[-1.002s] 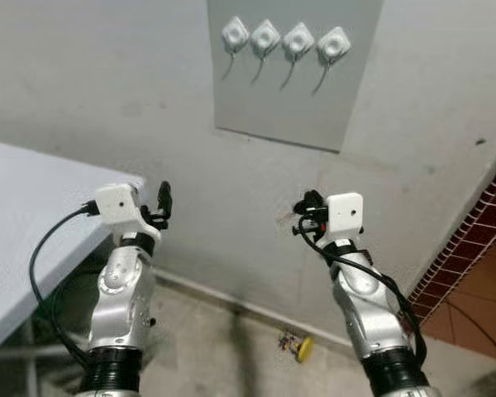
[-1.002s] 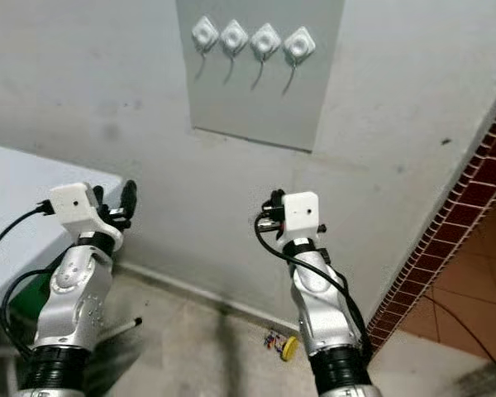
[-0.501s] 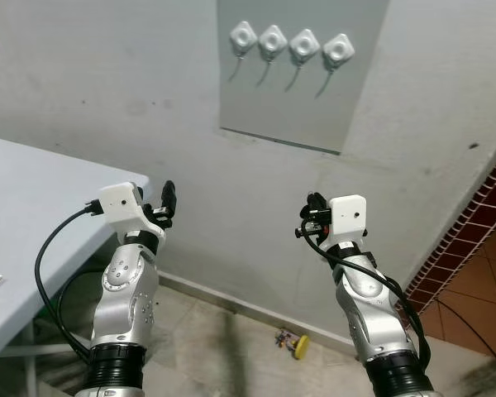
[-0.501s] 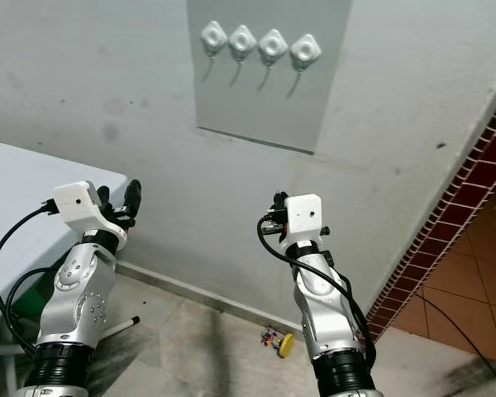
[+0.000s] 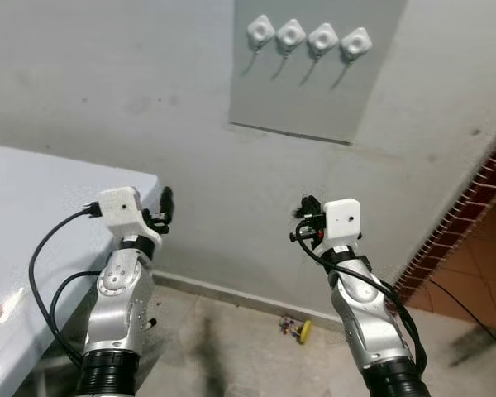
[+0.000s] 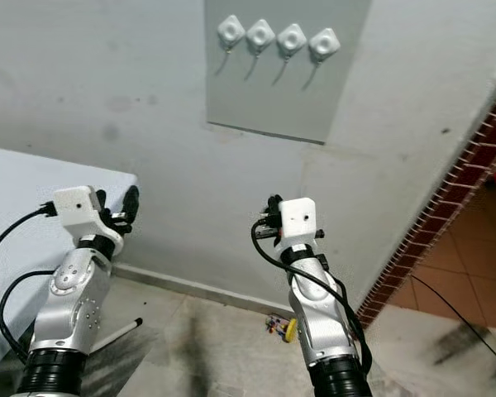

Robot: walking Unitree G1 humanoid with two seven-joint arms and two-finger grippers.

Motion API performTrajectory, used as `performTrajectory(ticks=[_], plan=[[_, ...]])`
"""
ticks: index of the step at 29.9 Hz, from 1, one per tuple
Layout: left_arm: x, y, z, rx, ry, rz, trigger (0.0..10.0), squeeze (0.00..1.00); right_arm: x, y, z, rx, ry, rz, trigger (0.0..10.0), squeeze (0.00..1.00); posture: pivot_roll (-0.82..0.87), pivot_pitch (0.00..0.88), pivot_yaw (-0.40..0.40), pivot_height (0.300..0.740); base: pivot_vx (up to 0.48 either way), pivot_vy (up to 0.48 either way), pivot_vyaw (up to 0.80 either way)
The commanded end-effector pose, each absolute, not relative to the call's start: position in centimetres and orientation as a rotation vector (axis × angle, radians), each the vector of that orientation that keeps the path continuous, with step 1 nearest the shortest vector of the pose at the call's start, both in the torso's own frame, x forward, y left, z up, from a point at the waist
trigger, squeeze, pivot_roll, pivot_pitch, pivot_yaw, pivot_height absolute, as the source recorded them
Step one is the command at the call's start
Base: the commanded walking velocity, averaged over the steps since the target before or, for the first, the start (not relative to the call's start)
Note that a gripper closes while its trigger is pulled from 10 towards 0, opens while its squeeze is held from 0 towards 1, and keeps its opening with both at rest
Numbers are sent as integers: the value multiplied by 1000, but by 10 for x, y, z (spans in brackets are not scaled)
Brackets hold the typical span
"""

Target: Hang keys on a hook

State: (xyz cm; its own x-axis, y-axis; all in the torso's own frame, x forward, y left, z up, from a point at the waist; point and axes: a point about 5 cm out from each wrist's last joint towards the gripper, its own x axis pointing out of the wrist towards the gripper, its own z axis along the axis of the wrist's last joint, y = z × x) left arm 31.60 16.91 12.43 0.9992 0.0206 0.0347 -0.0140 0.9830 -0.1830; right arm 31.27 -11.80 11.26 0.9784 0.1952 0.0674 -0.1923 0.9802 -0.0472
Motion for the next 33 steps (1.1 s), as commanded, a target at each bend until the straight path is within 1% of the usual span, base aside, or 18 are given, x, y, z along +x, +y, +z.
performTrajectory(ticks=[1,10,33], plan=[[317,169,130,-163,-45,3,10000,0,313,-119,118,-44,-87,188,10000,0,-130,15,-9,740,0,0,0],[315,170,131,-153,-45,0,10000,0,312,-118,117,-36,-87,189,10000,0,-121,20,-6,740,0,0,0],[315,170,135,-123,-56,-15,10000,0,312,-115,118,-32,-92,197,10000,0,-116,15,-6,740,274,0,0]])
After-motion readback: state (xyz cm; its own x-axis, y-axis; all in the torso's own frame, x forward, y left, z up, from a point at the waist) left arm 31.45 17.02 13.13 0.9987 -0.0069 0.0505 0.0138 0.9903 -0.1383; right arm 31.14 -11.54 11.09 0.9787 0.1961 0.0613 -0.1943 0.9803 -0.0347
